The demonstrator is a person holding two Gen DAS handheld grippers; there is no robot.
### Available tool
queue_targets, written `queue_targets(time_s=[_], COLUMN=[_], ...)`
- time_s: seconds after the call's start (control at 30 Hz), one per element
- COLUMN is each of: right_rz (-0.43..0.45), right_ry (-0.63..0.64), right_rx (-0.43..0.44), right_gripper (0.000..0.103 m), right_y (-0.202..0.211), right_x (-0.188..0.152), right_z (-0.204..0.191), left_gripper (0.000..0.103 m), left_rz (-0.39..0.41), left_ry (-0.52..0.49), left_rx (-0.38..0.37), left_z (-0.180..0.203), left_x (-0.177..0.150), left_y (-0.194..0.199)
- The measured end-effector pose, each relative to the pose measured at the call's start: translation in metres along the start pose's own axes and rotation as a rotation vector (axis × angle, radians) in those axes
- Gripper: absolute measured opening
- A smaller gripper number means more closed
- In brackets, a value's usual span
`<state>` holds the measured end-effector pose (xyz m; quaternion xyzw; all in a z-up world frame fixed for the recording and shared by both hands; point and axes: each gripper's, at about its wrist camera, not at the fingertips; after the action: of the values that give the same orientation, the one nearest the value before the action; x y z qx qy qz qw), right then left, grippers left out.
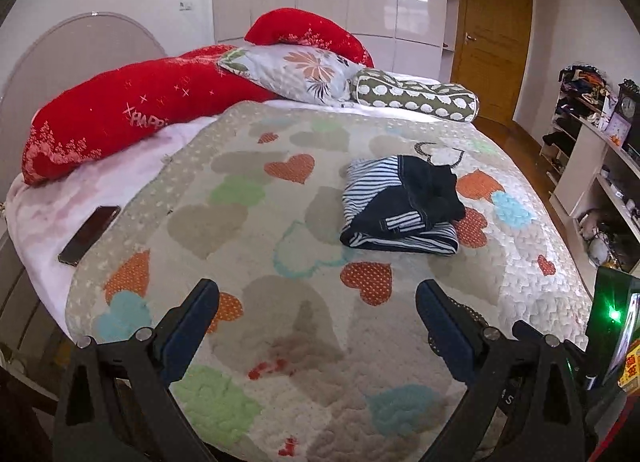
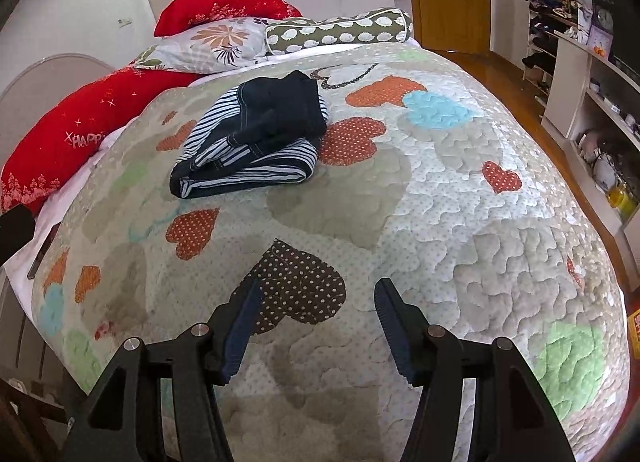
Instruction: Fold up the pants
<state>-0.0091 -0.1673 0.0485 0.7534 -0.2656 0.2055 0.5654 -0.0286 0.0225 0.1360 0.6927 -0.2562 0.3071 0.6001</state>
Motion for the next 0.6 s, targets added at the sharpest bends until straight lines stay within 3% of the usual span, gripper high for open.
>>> queue_targets(time_s=[0.6], right_rz=[-0.021], right_ry=[0.006], right_rx=[-0.010], right_gripper=[0.064], right_y=[-0.0057], right_x=[-0.0038], right_z=[-0.0010], left_gripper=[0.098], left_rz=[-0.036], left_ry=[0.011], left_rx=[-0.018], left_z=[-0.0017], left_x=[-0.0020], left_y=[-0.0092])
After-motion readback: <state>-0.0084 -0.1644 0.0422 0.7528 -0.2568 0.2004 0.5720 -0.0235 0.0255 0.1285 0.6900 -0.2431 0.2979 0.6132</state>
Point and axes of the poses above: each gripper's, at about its wrist camera, not at the fingertips, and y roughly against the way its jaws point, z to its right, x to its top, and after that the axes turned 7 degrees about x, right-handed
